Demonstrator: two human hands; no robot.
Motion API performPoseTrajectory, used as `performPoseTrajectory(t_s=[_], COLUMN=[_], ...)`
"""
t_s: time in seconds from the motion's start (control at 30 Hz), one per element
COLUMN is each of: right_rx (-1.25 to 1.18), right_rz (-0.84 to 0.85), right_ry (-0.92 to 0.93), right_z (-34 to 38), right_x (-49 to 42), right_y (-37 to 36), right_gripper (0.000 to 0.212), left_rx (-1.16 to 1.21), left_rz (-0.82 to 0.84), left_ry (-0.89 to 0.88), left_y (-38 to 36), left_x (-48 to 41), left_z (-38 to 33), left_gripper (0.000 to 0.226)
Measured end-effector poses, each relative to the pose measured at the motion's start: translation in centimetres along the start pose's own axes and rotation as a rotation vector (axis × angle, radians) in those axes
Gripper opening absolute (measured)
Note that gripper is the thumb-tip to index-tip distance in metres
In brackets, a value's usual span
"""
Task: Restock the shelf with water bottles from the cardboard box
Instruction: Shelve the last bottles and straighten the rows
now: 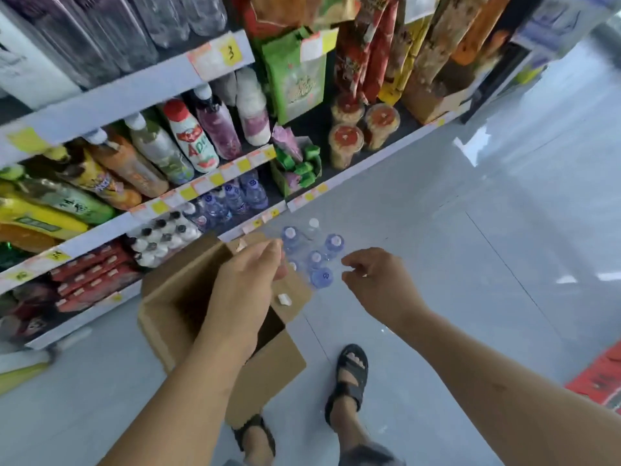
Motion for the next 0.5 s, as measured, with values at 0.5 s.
performPoseTrajectory(t_s=[0.5], right_rx=[-0.067], right_rz=[0.090], right_ry=[-0.029], right_z=[-13.0], right_x=[-10.2], right_y=[-24.2], right_gripper=[0.021], left_rx=[-0.743], left_rz=[-0.088], left_ry=[0.109], left_y=[2.3], left_x=[-13.6], left_z=[20.8], left_gripper=[0.051])
Point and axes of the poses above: each hand's wrist, its own x-axis away from the middle knuckle, its own y-axis out of the back of the hand, z = x × y, the point moved 7 cm from there along -x, towards the middle knuckle, and after that the axes turned 9 degrees about z, right-handed, at the moved point
